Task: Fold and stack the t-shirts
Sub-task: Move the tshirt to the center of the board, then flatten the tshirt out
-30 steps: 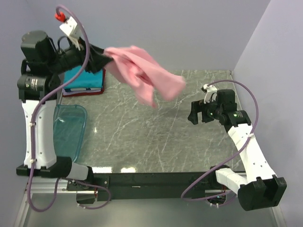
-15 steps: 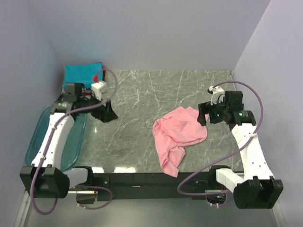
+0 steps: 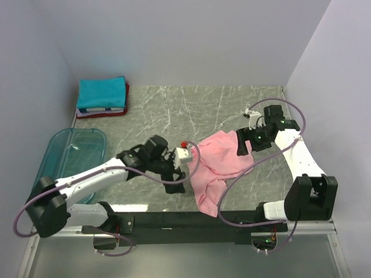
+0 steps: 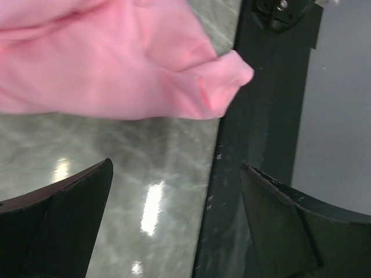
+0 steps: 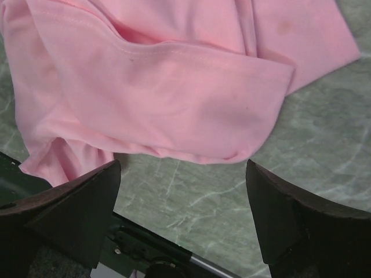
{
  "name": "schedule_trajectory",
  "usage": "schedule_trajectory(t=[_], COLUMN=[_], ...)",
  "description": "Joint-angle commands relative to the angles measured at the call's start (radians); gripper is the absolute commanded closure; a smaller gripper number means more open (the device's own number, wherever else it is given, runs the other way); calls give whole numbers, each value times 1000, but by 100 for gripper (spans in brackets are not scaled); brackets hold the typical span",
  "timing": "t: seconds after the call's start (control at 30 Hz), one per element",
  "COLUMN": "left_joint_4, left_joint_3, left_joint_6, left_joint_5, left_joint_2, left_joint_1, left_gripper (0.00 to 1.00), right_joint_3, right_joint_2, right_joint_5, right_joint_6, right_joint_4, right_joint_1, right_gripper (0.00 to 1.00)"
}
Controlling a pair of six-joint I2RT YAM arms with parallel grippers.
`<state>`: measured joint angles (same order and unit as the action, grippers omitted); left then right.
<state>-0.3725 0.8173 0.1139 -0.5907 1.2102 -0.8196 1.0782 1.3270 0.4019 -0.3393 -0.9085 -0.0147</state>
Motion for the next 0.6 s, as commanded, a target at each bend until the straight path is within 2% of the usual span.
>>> schedule_trajectory(t=[0.0, 0.1, 0.23, 0.33, 0.53, 0.57], left_joint_4=[187, 231, 260, 290, 307, 304], left_joint_3=[-15, 22, 55, 63, 101, 108], left_joint_6=[-149, -178, -191, -223, -261, -263], left_joint_5=[92, 150, 219, 250, 291, 305], left_joint_2=[67, 150, 242, 307, 429, 443], left_joint_1=[-88, -167, -278, -296, -294, -294], left_gripper=[3, 4, 6, 11, 16, 20], right_joint_3=[5, -18, 29, 84, 120, 115], right_joint_2=[46, 73, 136, 196, 279, 288], right_joint_5=[-4, -46, -49, -57, -37, -37], right_joint_6=[71, 109, 134, 144, 168, 169], right_joint_4=[78, 169, 230, 241, 289, 301], right_joint_1=[50, 84, 110, 139, 197, 209], right_gripper=[6, 7, 8, 8, 10, 10])
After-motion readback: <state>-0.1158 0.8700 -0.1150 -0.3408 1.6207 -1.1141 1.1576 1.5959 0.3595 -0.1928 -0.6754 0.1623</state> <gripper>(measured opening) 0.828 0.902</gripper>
